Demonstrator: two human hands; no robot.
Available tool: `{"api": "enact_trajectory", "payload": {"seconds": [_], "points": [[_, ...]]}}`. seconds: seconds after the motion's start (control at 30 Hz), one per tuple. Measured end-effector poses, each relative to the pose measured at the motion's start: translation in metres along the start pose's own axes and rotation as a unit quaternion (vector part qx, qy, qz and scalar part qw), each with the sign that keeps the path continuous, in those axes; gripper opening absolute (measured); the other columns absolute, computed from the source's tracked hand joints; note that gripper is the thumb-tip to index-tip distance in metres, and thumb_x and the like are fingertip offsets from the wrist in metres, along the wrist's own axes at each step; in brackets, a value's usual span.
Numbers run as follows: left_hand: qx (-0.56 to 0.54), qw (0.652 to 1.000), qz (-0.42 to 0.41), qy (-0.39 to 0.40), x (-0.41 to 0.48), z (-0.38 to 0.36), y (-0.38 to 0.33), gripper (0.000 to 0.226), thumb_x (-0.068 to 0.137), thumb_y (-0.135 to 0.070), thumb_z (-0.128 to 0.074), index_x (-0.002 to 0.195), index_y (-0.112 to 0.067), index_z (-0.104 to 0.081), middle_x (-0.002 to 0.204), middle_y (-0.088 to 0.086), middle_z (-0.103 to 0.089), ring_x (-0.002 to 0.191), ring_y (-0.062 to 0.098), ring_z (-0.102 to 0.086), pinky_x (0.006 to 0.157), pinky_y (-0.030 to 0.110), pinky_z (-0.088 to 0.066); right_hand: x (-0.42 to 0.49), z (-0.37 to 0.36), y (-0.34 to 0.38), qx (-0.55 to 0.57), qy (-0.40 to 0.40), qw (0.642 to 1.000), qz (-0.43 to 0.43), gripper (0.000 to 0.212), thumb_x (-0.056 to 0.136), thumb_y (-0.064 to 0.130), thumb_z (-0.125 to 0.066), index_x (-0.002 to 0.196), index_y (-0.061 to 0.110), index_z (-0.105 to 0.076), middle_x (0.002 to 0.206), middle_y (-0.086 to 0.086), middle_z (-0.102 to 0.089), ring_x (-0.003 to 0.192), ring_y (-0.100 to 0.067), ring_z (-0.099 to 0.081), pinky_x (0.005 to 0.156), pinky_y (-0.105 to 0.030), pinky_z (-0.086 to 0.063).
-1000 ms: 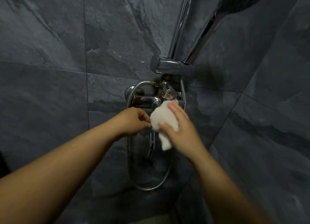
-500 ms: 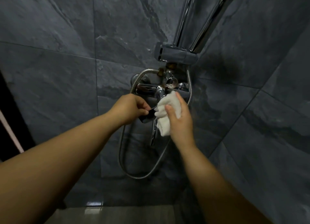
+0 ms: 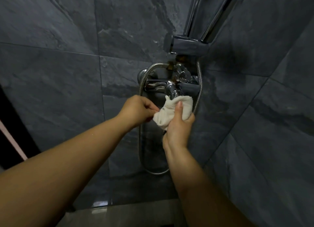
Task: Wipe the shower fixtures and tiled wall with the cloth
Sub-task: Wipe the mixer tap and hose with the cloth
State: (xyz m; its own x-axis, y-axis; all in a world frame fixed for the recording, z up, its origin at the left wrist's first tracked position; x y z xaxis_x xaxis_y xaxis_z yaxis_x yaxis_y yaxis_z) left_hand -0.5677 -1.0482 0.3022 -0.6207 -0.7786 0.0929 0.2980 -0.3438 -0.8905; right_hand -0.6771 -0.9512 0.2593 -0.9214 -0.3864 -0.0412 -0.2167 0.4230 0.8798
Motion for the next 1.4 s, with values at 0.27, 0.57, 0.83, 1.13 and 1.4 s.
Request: {"api": "enact_trajectory", "payload": {"seconds": [0.27, 0.57, 0.83, 1.13, 1.4], "points": [[-0.042, 0.998, -0.004, 0.039, 0.004, -0.006, 0.006, 0.012, 0.083, -0.004, -0.066, 0.077, -0.014, -0.069, 0.084, 0.011, -0.071, 0.081, 0.021, -0.067, 0.078, 0.031, -0.057, -0.023, 0.015, -0.037, -0.145, 0.052, 0.988, -0.009, 0.028, 0.09, 0.018, -0.061, 0.116, 0.014, -0.05, 0.105, -0.005, -0.063, 0.093, -0.015, -0.062, 0.078, -0.025, -0.053], [-0.171, 0.982, 0.069, 0.033, 0.001, -0.006, 0.013, 0.018, 0.096, -0.007, -0.043, 0.095, -0.006, -0.062, 0.071, 0.005, -0.061, 0.053, 0.007, -0.058, 0.066, 0.025, -0.052, -0.026, -0.012, 0.037, -0.217, 0.023, 0.928, 0.301, 0.05, 0.092, 0.015, -0.057, 0.14, 0.015, -0.04, 0.15, -0.005, -0.026, 0.138, -0.009, -0.025, 0.112, -0.014, -0.021], [-0.181, 0.978, 0.104, 0.018, -0.007, -0.008, 0.02, 0.026, 0.093, -0.005, -0.041, 0.082, -0.011, -0.064, 0.083, 0.012, -0.064, 0.076, 0.022, -0.06, 0.08, 0.035, -0.052, -0.049, -0.008, -0.001, -0.261, -0.001, 0.875, 0.407, 0.038, 0.086, 0.006, -0.058, 0.123, 0.017, -0.056, 0.15, -0.002, -0.018, 0.138, 0.003, -0.015, 0.109, -0.008, -0.016], [-0.055, 0.995, 0.077, -0.035, -0.011, -0.004, 0.009, 0.025, 0.096, -0.017, -0.044, 0.111, -0.012, -0.063, 0.103, 0.001, -0.057, 0.092, 0.012, -0.05, 0.082, 0.027, -0.041, 0.003, 0.069, -0.034, -0.149, 0.098, 0.984, 0.006, 0.03, 0.093, 0.021, -0.055, 0.123, 0.017, -0.052, 0.116, -0.005, -0.06, 0.106, -0.021, -0.061, 0.089, -0.037, -0.051], [0.032, 0.999, 0.008, -0.034, -0.01, -0.003, -0.002, 0.016, 0.086, -0.019, -0.063, 0.073, -0.016, -0.072, 0.077, 0.003, -0.071, 0.076, 0.012, -0.062, 0.074, 0.028, -0.049, 0.012, -0.012, -0.035, 0.063, 0.203, 0.971, -0.11, 0.047, 0.067, 0.014, -0.071, 0.111, 0.005, -0.057, 0.096, -0.013, -0.067, 0.085, -0.024, -0.065, 0.085, -0.044, -0.052]]}}
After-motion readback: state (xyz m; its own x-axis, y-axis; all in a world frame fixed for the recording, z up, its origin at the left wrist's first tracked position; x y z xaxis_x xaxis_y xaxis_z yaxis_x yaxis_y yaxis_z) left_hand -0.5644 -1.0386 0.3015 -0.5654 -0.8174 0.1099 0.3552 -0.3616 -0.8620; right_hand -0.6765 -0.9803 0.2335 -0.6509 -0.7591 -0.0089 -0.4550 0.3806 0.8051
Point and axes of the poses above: each hand's wrist, its own x-axis towards the middle knuckle, its own z-axis out of the back of the hand, y = z × x, the point moved 8 cm from there along x, towards the middle knuckle
